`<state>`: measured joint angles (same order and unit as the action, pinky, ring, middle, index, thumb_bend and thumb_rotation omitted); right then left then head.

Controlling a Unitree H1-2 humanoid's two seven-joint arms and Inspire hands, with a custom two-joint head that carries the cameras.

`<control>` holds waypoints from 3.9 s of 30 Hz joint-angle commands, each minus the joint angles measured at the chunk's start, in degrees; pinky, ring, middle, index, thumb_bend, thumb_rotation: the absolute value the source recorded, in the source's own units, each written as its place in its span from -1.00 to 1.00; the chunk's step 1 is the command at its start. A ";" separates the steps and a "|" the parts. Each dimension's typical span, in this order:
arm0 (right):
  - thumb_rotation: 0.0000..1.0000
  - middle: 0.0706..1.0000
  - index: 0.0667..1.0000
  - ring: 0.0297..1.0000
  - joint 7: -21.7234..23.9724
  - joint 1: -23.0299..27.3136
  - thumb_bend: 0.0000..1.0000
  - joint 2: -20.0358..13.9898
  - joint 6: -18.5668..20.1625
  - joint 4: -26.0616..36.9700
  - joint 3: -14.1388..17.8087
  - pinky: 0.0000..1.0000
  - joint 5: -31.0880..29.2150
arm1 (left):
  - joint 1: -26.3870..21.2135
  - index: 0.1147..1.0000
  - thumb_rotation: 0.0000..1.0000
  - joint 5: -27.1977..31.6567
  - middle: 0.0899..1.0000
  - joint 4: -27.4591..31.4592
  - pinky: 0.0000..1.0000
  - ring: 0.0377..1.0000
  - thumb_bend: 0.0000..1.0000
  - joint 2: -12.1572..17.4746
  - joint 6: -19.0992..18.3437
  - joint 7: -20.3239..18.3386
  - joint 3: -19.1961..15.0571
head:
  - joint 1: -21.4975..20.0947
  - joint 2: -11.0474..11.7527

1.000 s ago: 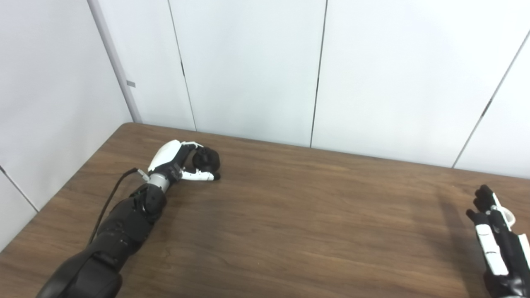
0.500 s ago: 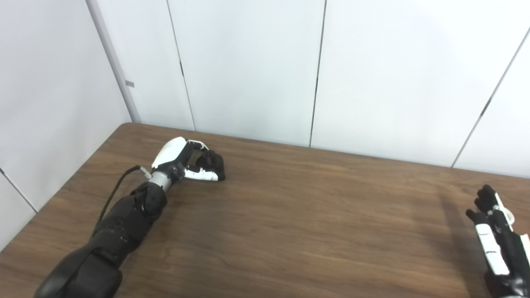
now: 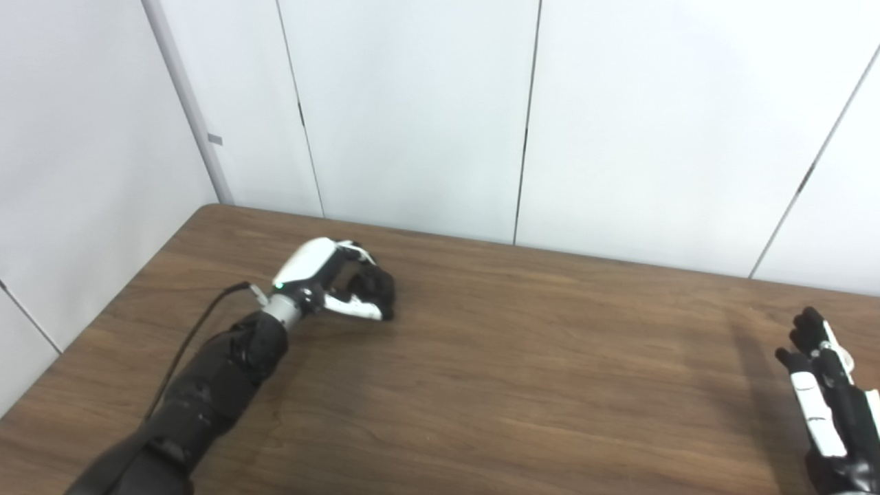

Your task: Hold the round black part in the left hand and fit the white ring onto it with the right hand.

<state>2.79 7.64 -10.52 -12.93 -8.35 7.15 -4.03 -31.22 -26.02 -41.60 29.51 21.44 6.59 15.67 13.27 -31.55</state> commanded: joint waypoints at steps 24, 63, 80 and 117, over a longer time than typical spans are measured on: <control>0.52 0.95 0.94 0.96 -1.97 -4.25 -0.37 4.54 0.75 1.23 -1.95 0.83 2.95 | 7.07 -0.18 -0.89 -2.45 0.70 20.15 1.00 1.00 0.05 -6.85 4.71 -8.48 1.95 | -7.94 -1.11; 0.45 0.93 0.91 0.96 -4.05 -6.59 -0.30 7.05 7.17 12.16 -3.05 0.83 5.37 | 4.91 -0.18 -0.89 -6.63 0.66 13.58 1.00 1.00 0.05 -7.41 5.48 -5.74 12.12 | -16.78 -4.16; 0.43 0.91 0.89 0.94 -4.55 -6.59 -0.27 7.27 9.08 16.85 -3.56 0.79 5.68 | 2.21 -0.18 -0.89 -6.06 0.67 10.63 1.00 1.00 0.05 -5.29 5.48 -2.34 16.56 | -18.24 -4.16; -0.63 0.66 0.40 0.69 1.74 10.47 0.62 -21.06 23.58 23.08 0.76 0.56 24.75 | 3.63 -0.18 -0.89 -2.79 0.69 10.72 1.00 1.00 0.05 -6.71 5.48 -0.89 17.32 | -26.79 -1.48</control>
<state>4.59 15.76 -29.85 13.17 14.41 7.75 20.46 -28.14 -28.38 -29.49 22.15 27.77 5.41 32.11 -13.53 -32.96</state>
